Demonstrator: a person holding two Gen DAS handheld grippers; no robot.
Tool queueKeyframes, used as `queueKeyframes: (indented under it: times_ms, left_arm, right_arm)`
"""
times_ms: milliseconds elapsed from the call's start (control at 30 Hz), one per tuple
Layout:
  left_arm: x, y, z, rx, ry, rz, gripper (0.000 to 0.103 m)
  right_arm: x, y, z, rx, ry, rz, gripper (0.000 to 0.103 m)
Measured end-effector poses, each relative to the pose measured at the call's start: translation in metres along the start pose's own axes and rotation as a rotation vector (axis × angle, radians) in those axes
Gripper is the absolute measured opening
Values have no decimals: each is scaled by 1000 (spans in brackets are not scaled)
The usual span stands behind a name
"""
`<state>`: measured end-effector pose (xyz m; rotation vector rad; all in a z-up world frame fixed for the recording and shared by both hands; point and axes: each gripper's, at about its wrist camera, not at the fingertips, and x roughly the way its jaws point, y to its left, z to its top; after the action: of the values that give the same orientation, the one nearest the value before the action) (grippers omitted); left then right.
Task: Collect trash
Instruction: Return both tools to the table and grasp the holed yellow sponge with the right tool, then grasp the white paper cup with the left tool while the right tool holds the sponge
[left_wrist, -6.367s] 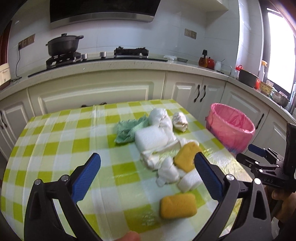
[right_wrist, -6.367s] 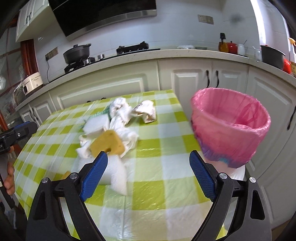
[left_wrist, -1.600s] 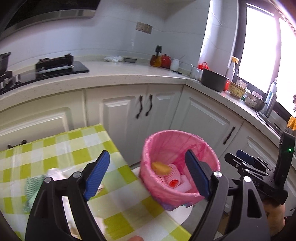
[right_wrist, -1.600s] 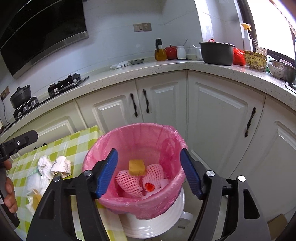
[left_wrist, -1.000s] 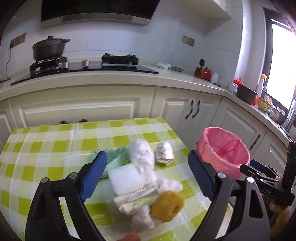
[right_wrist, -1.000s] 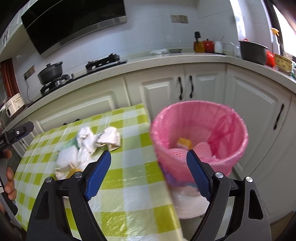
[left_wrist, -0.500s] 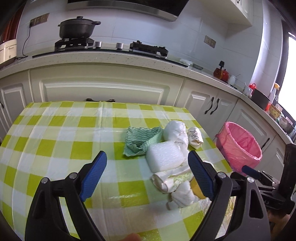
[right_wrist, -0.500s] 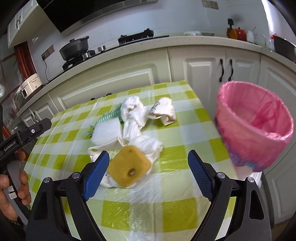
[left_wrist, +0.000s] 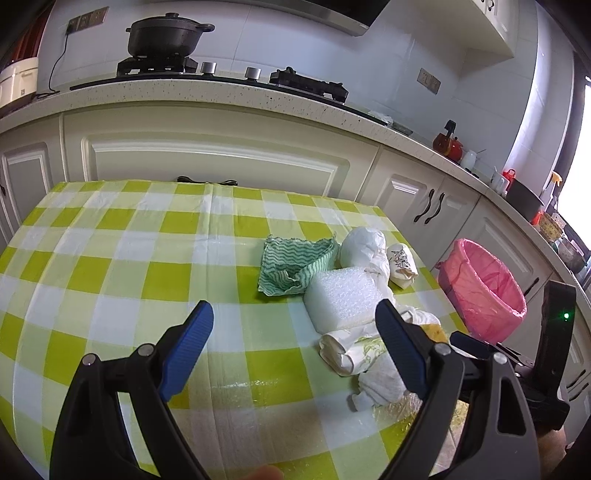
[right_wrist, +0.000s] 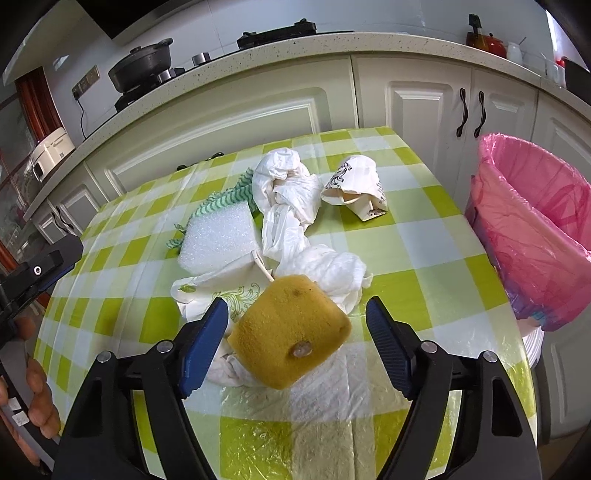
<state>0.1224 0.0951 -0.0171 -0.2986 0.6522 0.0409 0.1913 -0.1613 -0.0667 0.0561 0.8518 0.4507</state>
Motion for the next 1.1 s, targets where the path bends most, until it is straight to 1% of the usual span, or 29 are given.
queueKeyframes:
  times_ms: [100, 167, 367, 500, 767, 1100]
  left_arm:
    - [2, 1, -1, -4, 2, -1, 86]
    - [2, 1, -1, -2, 3, -2, 86]
    - [11, -4, -5, 8, 21, -12, 86]
    - [22, -8, -10, 15, 53, -31, 86]
    - [47, -18, -19, 34, 123, -82, 86]
    - [80, -33, -23, 85, 200, -140, 85]
  right_arm:
    - [8, 0, 0, -2, 17, -5, 67]
    - [12, 0, 0, -3, 28, -3, 61]
    - [15, 0, -1, -14, 37, 8, 54]
    - [11, -5, -2, -11, 32, 11, 52]
    - [-4, -17, -3, -18, 7, -15, 52]
    - [-25, -33, 1, -10, -33, -36, 52]
